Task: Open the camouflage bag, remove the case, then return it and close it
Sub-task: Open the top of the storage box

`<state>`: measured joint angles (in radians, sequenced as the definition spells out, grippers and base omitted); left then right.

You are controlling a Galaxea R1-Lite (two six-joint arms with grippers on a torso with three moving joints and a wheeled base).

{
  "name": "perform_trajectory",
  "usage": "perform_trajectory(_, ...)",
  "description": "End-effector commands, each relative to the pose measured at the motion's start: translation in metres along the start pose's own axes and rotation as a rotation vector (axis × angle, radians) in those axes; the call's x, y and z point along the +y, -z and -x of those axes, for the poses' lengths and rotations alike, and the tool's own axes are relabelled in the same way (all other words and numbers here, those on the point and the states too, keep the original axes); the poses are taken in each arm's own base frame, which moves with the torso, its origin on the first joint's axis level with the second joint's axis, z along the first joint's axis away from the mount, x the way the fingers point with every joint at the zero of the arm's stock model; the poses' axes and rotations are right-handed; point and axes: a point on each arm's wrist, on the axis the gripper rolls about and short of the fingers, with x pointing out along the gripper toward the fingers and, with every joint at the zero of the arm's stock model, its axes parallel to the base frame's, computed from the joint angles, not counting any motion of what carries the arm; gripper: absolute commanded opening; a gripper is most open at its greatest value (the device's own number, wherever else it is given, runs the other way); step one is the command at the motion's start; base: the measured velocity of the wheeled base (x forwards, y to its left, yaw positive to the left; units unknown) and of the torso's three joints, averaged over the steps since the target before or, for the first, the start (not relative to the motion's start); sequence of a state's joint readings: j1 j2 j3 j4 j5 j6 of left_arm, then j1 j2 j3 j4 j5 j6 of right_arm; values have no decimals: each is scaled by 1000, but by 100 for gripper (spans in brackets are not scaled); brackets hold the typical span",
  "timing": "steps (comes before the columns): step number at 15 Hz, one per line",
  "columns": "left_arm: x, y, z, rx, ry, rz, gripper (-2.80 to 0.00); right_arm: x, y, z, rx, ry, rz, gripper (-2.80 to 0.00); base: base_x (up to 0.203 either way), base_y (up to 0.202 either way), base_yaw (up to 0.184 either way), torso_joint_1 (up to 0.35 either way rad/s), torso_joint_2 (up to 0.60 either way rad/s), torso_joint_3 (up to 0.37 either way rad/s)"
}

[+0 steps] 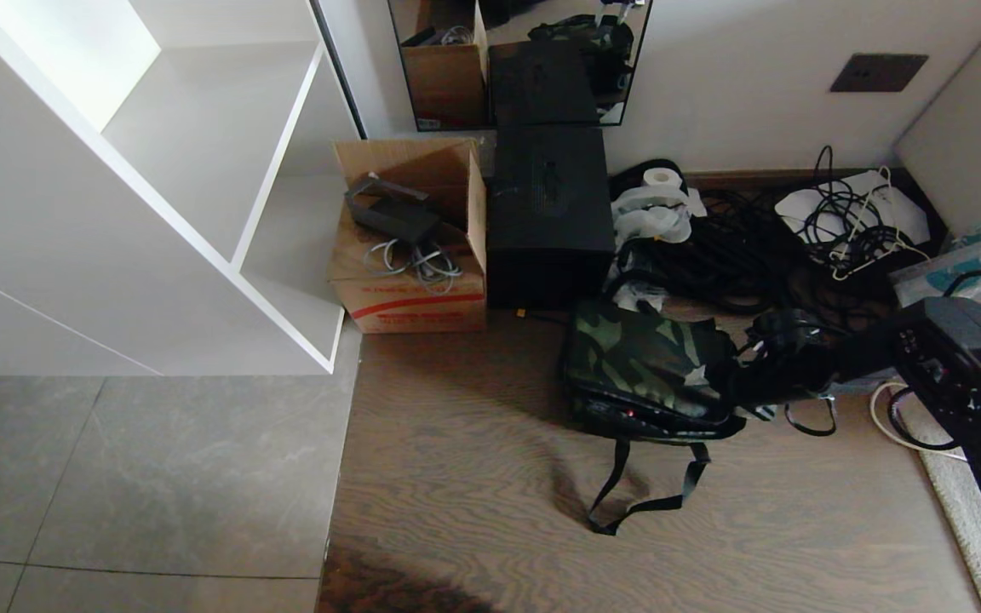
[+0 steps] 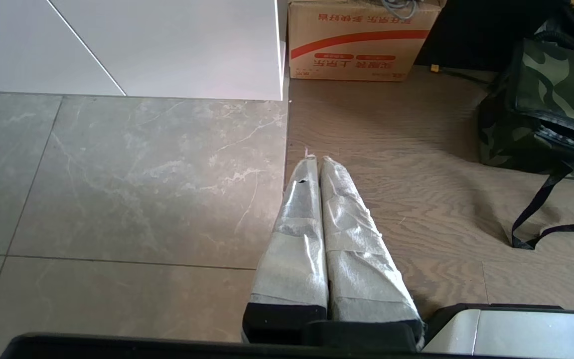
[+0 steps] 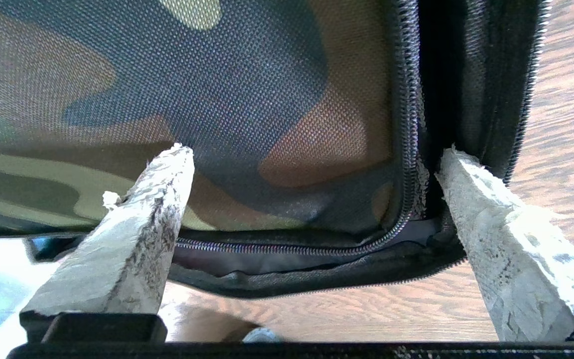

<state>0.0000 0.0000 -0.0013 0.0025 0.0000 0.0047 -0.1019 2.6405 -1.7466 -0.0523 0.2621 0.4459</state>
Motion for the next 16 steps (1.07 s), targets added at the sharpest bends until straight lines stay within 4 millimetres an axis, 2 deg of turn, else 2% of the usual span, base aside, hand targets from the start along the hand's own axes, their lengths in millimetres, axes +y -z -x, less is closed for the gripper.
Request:
perform_trajectory(1,0,0,0,0,0,0,-280,1,3,-5,7,-4,-4,0,0,0,0,0,0,0)
perform_trajectory(8,0,0,0,0,0,0,-280,23,-6,7,-17,-48,-86,0,0,0,0,0,0,0)
perform_trajectory(12,0,0,0,0,0,0,-280,38,4,2,3,-55,-108,0,0,0,0,0,0,0)
perform_trajectory(13,0,0,0,0,0,0,-280,39,2,3,-7,-61,-136,-280,0,0,0,0,0,0)
perform_trajectory(16,0,0,0,0,0,0,-280,41,-1,4,-21,-66,-131,-280,0,0,0,0,0,0)
